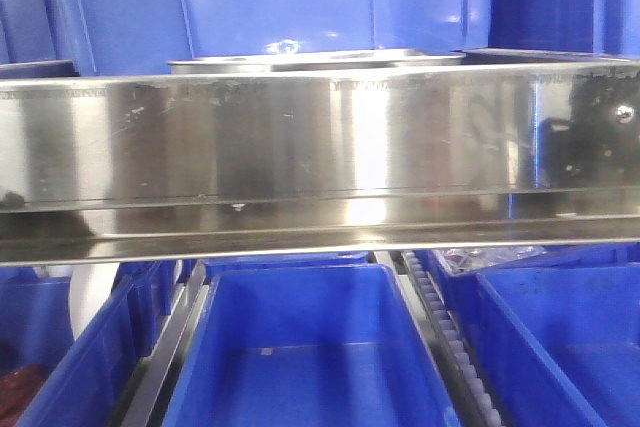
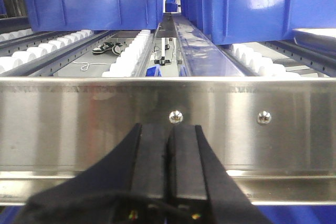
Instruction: Stack silver trays without gaps
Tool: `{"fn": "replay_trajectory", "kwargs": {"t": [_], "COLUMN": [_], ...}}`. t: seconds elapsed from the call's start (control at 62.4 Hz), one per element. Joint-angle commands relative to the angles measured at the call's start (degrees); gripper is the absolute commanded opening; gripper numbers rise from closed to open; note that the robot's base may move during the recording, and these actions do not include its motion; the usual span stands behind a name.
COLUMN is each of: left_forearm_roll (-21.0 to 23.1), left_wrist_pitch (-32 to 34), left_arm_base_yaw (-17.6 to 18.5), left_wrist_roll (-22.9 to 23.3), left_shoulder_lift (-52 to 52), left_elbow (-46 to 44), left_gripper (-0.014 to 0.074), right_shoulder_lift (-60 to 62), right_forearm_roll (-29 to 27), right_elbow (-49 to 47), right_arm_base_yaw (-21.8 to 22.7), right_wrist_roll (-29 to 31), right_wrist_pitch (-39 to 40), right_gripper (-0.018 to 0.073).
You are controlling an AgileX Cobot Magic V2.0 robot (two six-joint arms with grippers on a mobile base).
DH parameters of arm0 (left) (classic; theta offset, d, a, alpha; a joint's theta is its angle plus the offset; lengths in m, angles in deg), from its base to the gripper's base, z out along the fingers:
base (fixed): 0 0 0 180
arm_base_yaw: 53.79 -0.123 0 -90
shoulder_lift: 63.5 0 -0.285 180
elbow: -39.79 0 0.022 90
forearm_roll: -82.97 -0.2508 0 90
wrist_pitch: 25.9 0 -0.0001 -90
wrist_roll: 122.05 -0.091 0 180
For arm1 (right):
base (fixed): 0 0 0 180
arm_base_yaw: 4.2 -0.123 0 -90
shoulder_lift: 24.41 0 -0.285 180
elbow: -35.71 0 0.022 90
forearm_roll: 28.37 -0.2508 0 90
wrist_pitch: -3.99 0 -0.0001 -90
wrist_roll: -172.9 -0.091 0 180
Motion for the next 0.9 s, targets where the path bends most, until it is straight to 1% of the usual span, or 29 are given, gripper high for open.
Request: {"fn": "replay_trajectory", "kwargs": {"t": [0.0, 0.304, 0.448, 0.561, 0.641, 0.737, 0.785, 0.833, 0.881], "left_forearm_roll": [0.11, 0.11, 0.11, 3.23, 3.47, 5.08, 6.17, 6.18, 6.18], "left_wrist_pitch": [4.61, 4.72, 6.4, 7.18, 8.55, 12.29, 14.31, 14.52, 12.21], "left_arm_base_yaw": [0.09, 0.09, 0.09, 0.09, 0.09, 0.09, 0.09, 0.09, 0.09], "left_wrist_roll": [0.04, 0.04, 0.04, 0.76, 0.76, 0.76, 0.76, 0.76, 0.76], "left_shoulder_lift": [2.24, 2.24, 2.24, 2.24, 2.24, 2.24, 1.99, 1.77, 1.51], "left_elbow": [-0.17, -0.17, -0.17, -0.17, -0.17, -0.37, -1.2, -2.74, -5.75], "left_gripper": [-0.0048, -0.0048, -0.0048, -0.0048, -0.0048, -0.0048, -0.0048, -0.0048, -0.0048], "right_shoulder_lift": [1.13, 1.13, 1.13, 1.13, 1.13, 1.13, 1.13, 1.13, 1.13], "right_forearm_roll": [0.69, 0.69, 0.69, 0.69, 0.69, 0.75, 0.69, 0.69, 0.57], "right_elbow": [-0.05, -0.05, -0.05, -0.05, -0.05, -0.05, -0.11, -0.62, -2.05], "right_arm_base_yaw": [0.34, 0.34, 0.34, 0.34, 0.34, 0.34, 0.34, 0.34, 0.34], "right_wrist_roll": [0.25, 0.25, 0.25, 0.25, 0.25, 0.31, 0.31, 0.31, 0.25], "right_wrist_pitch": [4.68, 4.68, 5.54, 5.71, 5.71, 7.19, 9.15, 11.39, 11.74], "right_gripper": [0.0058, 0.0058, 0.0058, 0.0058, 0.0058, 0.0058, 0.0058, 0.0058, 0.0058]}}
